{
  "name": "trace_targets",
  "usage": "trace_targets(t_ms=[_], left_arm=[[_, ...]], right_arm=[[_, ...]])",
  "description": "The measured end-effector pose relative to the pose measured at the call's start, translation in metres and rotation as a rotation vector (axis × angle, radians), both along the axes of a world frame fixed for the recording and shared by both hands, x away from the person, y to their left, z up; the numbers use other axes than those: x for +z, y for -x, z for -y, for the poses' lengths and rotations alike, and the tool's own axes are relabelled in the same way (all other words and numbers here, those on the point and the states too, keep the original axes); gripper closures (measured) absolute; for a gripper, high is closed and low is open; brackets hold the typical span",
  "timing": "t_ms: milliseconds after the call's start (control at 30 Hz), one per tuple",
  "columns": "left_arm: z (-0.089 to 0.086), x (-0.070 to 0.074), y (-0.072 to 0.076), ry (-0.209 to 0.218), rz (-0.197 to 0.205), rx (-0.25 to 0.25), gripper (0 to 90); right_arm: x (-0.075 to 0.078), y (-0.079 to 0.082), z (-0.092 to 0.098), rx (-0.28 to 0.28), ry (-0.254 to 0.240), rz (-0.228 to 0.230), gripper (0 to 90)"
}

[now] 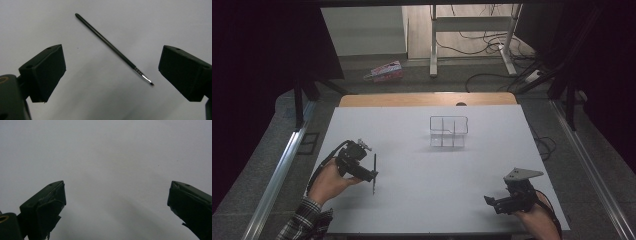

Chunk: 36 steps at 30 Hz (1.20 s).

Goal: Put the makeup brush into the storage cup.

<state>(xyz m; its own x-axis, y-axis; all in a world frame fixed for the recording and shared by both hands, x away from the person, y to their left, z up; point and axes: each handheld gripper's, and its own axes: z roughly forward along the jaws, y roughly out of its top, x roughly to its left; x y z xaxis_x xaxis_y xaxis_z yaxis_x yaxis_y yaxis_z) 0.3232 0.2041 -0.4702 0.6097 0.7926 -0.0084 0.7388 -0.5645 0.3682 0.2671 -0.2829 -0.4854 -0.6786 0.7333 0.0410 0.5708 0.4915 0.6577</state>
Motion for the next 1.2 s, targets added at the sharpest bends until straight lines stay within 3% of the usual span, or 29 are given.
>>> trace_targets(t_ms=[400,1200], left_arm=[[0.011,-0.003,-0.011,0.003,-0.007,0.001,12.0],[0.012,-0.035,-0.014,0.007,-0.055,0.044,20.2]], right_arm=[[0.0,0.0,0.0,0.003,0.0,-0.004,2.1],[-0.001,0.0,-0.001,0.013,0.006,-0.011,2.5]])
